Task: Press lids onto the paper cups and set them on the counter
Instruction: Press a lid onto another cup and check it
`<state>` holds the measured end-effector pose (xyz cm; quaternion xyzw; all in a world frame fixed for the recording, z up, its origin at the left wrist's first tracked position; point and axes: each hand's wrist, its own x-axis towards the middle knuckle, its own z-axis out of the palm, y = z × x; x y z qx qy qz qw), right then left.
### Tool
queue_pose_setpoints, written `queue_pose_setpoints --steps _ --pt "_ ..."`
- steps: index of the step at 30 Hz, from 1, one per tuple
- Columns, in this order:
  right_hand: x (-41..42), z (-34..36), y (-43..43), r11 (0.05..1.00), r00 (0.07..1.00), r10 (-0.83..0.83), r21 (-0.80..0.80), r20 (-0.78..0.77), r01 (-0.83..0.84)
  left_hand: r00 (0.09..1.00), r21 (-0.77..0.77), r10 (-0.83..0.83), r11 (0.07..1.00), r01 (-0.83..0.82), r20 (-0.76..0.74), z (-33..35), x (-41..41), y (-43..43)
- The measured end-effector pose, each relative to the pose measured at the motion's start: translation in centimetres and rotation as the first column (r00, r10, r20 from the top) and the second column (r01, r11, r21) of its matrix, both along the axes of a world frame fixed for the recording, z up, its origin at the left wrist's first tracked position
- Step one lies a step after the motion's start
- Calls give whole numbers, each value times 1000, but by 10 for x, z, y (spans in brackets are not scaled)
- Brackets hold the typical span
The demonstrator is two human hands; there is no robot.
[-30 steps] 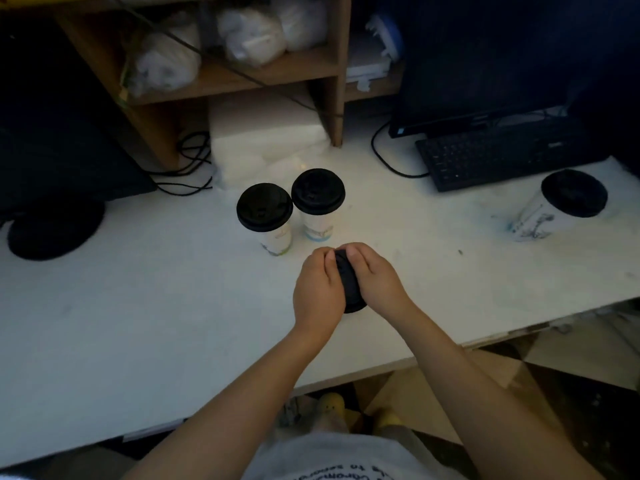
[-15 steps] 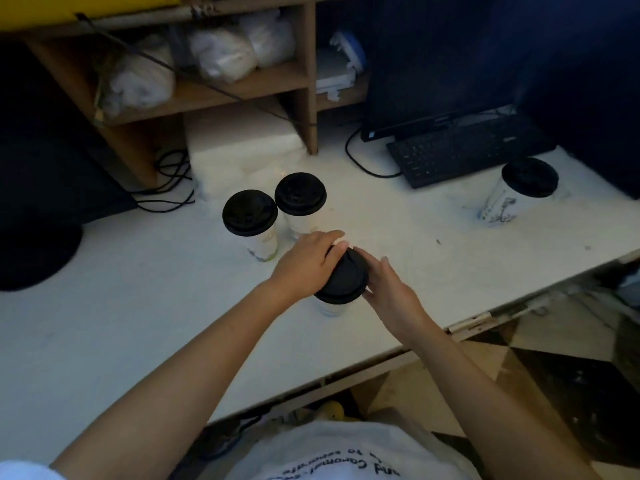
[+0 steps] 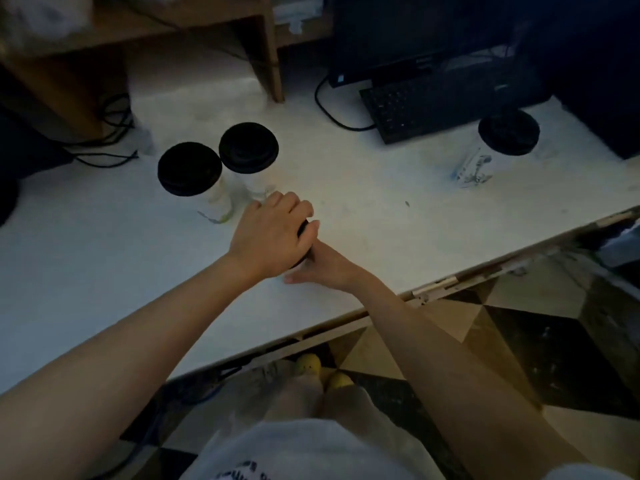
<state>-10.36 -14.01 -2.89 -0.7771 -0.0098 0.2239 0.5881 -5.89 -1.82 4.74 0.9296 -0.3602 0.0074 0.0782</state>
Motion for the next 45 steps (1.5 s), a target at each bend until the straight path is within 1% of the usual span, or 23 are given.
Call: queue_pose_setpoints --steps 3,6,8,11,12,13,14,16,17,19,20,21,22,23,24,26,28,30,32,34,37,41,45 --pt "6 -11 -2 999 999 40 4 1 -40 999 16 19 1000 -19 28 2 -1 1" --pt "8 -19 -3 999 999 31 9 18 -31 1000 45 22 999 -23 22 2 -1 1" --pt "8 -21 -2 1000 1000 -4 10 25 3 1000 51 8 999 -8 5 4 0 1" --pt "3 -24 3 996 994 -91 3 63 91 995 57 -93 994 95 -42 8 3 2" --pt "1 -25 5 992 989 -123 3 86 123 992 75 -123 989 125 -35 9 4 2" --pt "-1 -24 7 987 981 -160 7 106 160 993 110 -120 987 121 -12 11 5 2" --pt "-3 -23 10 979 971 -205 19 124 204 997 161 -68 985 63 30 13 5 1" --pt "-9 -21 17 945 931 -325 77 167 317 985 246 138 956 -160 104 14 1 -3" --pt "-13 -21 24 919 899 -394 109 193 379 966 242 249 935 -260 72 13 -3 -8" --pt "-24 -24 40 873 836 -487 124 253 471 908 146 404 910 -388 -112 10 -9 -18" --pt "-30 -26 47 865 818 -495 82 292 494 887 98 431 902 -420 -168 6 -12 -21" --pt "-37 -29 51 863 811 -483 20 329 506 891 63 428 904 -423 -154 3 -15 -22" --pt "-42 -32 49 862 810 -466 -26 355 507 907 34 405 914 -404 -114 0 -16 -21" --pt "-44 -32 44 867 816 -452 -39 361 497 928 5 362 932 -363 -87 -1 -16 -19" --pt "-42 -31 36 882 831 -438 -17 343 471 950 -19 301 953 -303 -84 -1 -15 -16" --pt "-33 -25 18 927 896 -375 104 239 360 982 -42 148 987 -154 -119 1 -11 -11" --pt "-20 -20 5 955 956 -252 195 148 222 984 -50 63 996 -72 -165 5 -7 -8" --pt "-11 -19 1 972 976 -179 177 127 156 968 -58 71 994 -88 -242 7 -2 -8" --pt "-10 -23 4 970 970 -198 170 142 173 946 -46 133 987 -153 -296 5 3 -12" --pt "-12 -29 9 957 955 -253 188 157 222 952 -14 198 978 -207 -231 1 4 -17" --pt "-14 -32 14 944 937 -299 202 182 262 972 12 212 977 -212 -106 -5 2 -19" --pt "-13 -33 11 954 943 -271 186 195 236 980 3 193 981 -193 -54 -7 1 -19" --pt "-14 -33 12 949 940 -284 197 189 247 980 16 195 981 -194 -31 -6 0 -19"
